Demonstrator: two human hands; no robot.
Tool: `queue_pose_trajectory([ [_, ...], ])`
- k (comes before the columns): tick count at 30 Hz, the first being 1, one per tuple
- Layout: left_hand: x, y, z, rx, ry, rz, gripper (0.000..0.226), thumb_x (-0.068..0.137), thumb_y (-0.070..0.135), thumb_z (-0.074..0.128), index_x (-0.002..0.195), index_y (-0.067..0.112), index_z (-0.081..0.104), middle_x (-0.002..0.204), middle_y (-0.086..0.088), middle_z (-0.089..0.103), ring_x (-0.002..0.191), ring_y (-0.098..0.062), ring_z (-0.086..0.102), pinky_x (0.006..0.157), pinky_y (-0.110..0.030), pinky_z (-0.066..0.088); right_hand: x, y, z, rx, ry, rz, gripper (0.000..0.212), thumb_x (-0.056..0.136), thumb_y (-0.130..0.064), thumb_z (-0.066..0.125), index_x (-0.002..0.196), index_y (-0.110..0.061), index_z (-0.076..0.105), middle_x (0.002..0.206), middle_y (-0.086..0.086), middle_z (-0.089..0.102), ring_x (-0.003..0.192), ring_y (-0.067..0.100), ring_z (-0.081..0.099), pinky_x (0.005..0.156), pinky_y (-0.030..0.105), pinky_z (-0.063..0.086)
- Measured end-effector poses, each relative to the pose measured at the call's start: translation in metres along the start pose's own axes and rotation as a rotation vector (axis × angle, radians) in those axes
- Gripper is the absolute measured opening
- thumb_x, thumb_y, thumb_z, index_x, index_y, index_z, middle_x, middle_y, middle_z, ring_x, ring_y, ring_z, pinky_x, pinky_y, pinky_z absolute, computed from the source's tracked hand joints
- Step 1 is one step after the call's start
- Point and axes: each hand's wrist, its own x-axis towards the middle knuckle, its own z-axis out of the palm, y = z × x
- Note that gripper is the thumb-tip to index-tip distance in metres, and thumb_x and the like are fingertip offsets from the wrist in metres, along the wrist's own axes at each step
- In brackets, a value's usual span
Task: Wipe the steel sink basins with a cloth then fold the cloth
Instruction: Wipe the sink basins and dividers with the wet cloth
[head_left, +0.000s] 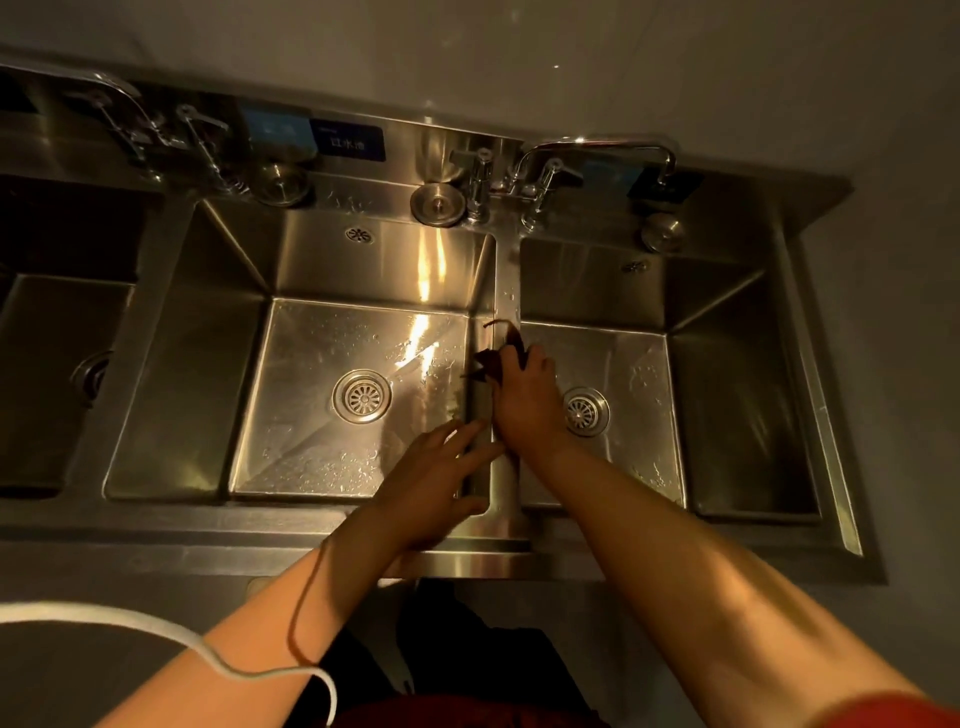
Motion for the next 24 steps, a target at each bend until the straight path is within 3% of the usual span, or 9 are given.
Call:
queue_pose_trajectory([
  [6,0.041,-0.013,-0.011,0.071,-0.109,0.019,0.103,0.078,0.066,0.075,0.162,0.044,0.019,0.174,0.010,-0.002,0.160,-0.029,0.004,0.123,-0.056,0.022,0.062,0.006,-0.003,-0.006,0.007,0.001,0.044,0.104,-0.034,0.046,0.145,-0.022,0.037,0.141,0.020,0.039,0.123,0.041,0.046,0.094,0.050,0.052],
  [13,0.050,-0.018,-0.010,0.044,-0.101,0.013,0.100,0.073,0.066,0.080,0.158,0.046,0.032,0.173,0.015,0.004,0.160,-0.023,0.000,0.124,-0.062,0.016,0.139,0.010,-0.005,-0.001,0.010,0.022,0.044,0.104,-0.036,0.044,0.144,-0.021,0.036,0.153,0.026,0.028,0.127,0.049,0.045,0.101,0.055,0.049],
  [18,0.048,-0.017,-0.006,-0.007,-0.084,-0.007,0.101,0.070,0.062,0.084,0.157,0.047,0.033,0.172,0.019,0.004,0.160,-0.022,-0.001,0.123,-0.063,0.016,0.176,0.006,-0.006,-0.055,0.014,0.067,0.051,0.104,-0.031,0.047,0.152,-0.022,0.033,0.160,0.024,0.022,0.139,0.051,0.031,0.107,0.056,0.041],
  [24,0.046,-0.011,-0.008,0.027,-0.080,-0.039,0.102,0.070,0.058,0.086,0.156,0.047,0.034,0.172,0.019,0.004,0.160,-0.023,0.002,0.123,-0.063,0.019,0.173,-0.007,-0.018,-0.170,0.097,0.053,0.047,0.103,-0.032,0.051,0.146,-0.015,0.045,0.147,0.021,0.042,0.124,0.042,0.049,0.092,0.055,0.052],
])
